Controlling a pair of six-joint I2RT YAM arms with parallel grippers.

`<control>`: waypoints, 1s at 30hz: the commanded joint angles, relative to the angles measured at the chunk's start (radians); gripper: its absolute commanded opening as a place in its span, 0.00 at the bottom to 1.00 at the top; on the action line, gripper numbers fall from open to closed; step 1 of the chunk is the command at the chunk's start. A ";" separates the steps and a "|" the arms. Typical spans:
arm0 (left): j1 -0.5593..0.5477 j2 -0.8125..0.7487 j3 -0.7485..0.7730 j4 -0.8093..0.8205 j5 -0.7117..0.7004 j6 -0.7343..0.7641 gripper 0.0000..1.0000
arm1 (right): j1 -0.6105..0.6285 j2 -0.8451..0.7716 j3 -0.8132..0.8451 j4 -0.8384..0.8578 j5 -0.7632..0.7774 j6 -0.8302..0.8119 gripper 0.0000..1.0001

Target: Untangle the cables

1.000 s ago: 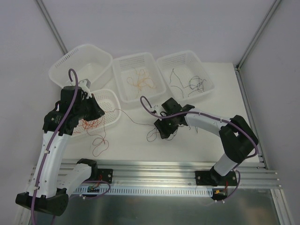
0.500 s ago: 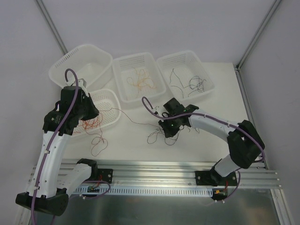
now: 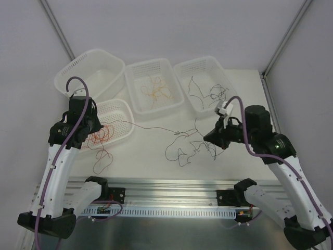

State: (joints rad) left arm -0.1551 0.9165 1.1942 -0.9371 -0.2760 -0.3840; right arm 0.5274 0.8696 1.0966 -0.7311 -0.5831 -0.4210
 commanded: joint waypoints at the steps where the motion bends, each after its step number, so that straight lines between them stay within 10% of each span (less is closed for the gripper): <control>1: 0.012 0.004 -0.004 -0.025 -0.084 0.008 0.00 | -0.156 -0.089 -0.043 0.040 -0.220 0.008 0.01; 11: 0.026 0.005 -0.019 -0.037 -0.107 0.025 0.00 | -0.519 -0.092 -0.021 0.157 -0.009 0.338 0.01; 21: 0.031 -0.025 -0.024 -0.011 0.060 0.019 0.00 | -0.497 0.199 0.039 -0.023 0.182 0.360 0.02; 26: 0.032 -0.036 -0.019 -0.008 0.089 0.030 0.00 | -0.292 0.288 0.051 -0.105 0.575 0.347 0.48; 30: 0.031 -0.044 -0.021 -0.008 0.109 0.036 0.00 | -0.163 0.305 0.042 -0.049 0.660 0.327 0.59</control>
State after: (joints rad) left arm -0.1356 0.8902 1.1641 -0.9619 -0.2077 -0.3721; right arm 0.2962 1.1919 1.1160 -0.7910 -0.0795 -0.0799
